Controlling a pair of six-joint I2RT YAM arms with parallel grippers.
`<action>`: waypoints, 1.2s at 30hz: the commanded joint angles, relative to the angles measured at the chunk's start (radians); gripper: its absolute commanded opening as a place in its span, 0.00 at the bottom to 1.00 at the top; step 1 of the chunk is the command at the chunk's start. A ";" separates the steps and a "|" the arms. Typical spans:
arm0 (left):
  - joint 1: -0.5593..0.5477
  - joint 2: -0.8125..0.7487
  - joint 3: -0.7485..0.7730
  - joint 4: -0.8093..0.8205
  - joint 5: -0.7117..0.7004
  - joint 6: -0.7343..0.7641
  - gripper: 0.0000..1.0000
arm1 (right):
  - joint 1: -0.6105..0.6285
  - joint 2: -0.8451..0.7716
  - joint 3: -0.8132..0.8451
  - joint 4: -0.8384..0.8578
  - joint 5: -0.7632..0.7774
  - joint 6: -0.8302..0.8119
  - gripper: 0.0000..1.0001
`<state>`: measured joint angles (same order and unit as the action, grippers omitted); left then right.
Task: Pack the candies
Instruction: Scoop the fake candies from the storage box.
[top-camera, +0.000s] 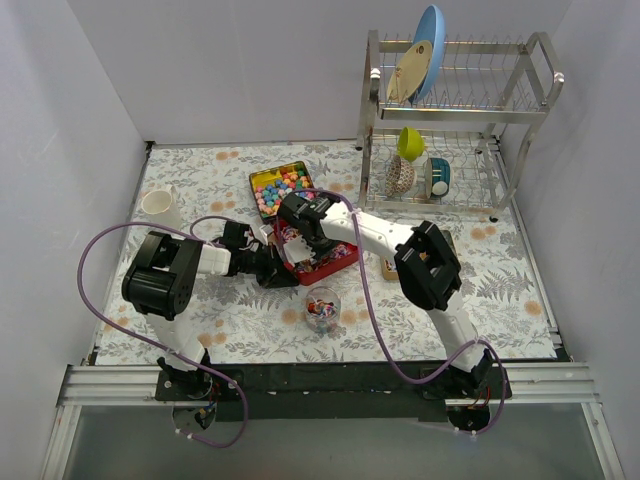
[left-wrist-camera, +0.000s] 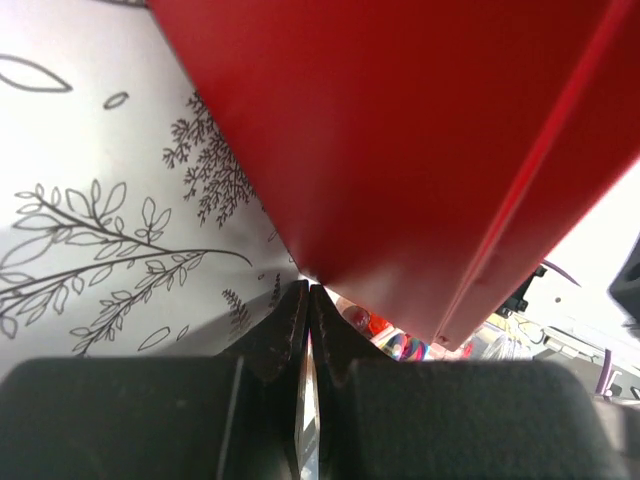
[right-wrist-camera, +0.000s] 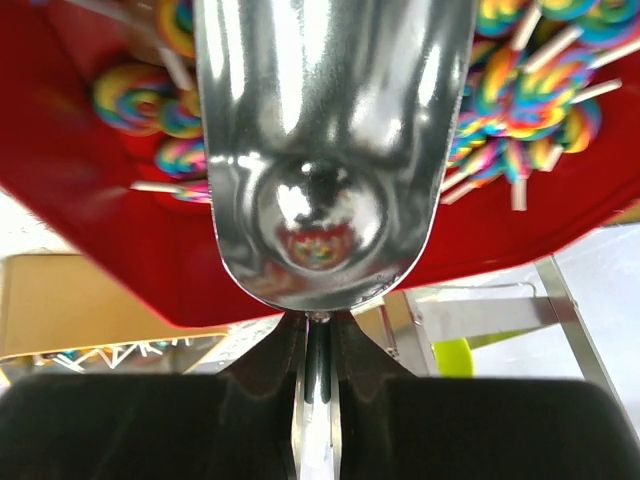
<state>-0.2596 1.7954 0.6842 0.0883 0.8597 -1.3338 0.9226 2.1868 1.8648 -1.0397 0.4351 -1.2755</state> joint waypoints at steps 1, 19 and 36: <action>-0.009 0.005 0.054 0.018 -0.010 0.015 0.00 | 0.062 -0.055 -0.087 -0.013 -0.199 -0.194 0.01; -0.007 -0.045 0.055 -0.128 0.001 0.120 0.00 | -0.048 0.064 0.062 -0.149 -0.607 0.352 0.01; -0.009 -0.067 0.044 -0.156 0.019 0.176 0.00 | -0.074 0.037 0.046 0.007 -0.696 0.622 0.01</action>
<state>-0.2512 1.7714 0.7231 -0.0841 0.8539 -1.1831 0.8188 2.2059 1.9076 -1.1267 -0.0681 -0.7197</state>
